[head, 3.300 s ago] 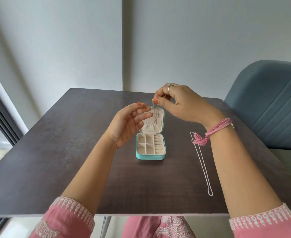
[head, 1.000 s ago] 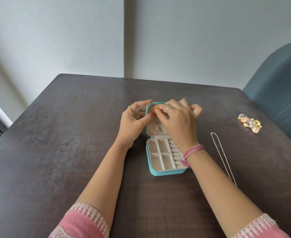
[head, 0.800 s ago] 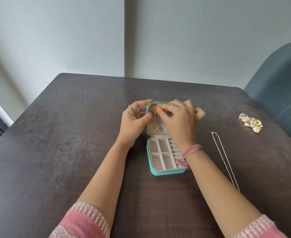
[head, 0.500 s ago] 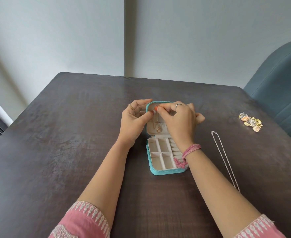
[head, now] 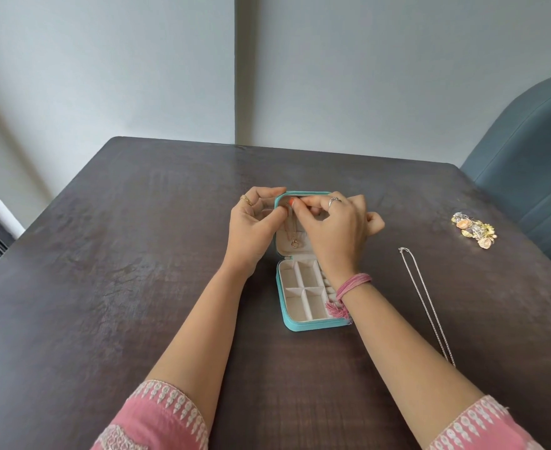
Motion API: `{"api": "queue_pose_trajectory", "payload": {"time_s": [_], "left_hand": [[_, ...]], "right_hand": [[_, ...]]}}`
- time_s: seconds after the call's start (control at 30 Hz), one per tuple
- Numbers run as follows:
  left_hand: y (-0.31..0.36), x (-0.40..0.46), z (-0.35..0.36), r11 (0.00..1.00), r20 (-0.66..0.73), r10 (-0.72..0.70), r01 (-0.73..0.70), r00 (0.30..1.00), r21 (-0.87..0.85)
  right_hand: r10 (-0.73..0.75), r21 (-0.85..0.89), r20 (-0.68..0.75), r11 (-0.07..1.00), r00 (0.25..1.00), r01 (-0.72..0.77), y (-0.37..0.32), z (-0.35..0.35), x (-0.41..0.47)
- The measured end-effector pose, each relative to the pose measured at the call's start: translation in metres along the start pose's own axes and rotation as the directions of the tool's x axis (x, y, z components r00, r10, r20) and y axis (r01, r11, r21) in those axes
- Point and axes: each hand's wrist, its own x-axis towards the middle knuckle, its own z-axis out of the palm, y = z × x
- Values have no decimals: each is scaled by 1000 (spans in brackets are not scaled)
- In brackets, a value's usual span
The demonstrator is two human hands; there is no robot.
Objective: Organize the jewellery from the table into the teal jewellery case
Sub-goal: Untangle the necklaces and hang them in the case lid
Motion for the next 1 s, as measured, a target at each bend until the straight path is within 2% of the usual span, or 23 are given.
{"api": "queue_pose_trajectory", "payload": {"time_s": [0.13, 0.33, 0.8, 1.0], "left_hand": [[-2, 0, -2, 1000, 21, -21, 21, 1000, -16], [-4, 0, 0, 1000, -22, -2, 2, 1000, 0], [0, 0, -1, 998, -44, -47, 49, 998, 36], [1, 2, -1, 995, -64, -66, 71, 996, 70]], "right_hand": [[-31, -21, 20, 999, 999, 31, 2, 1, 2], [-63, -40, 38, 997, 997, 64, 4, -1, 5], [36, -82, 124, 996, 992, -26, 1, -9, 6], [60, -47, 122, 997, 991, -55, 0, -9, 3]]}}
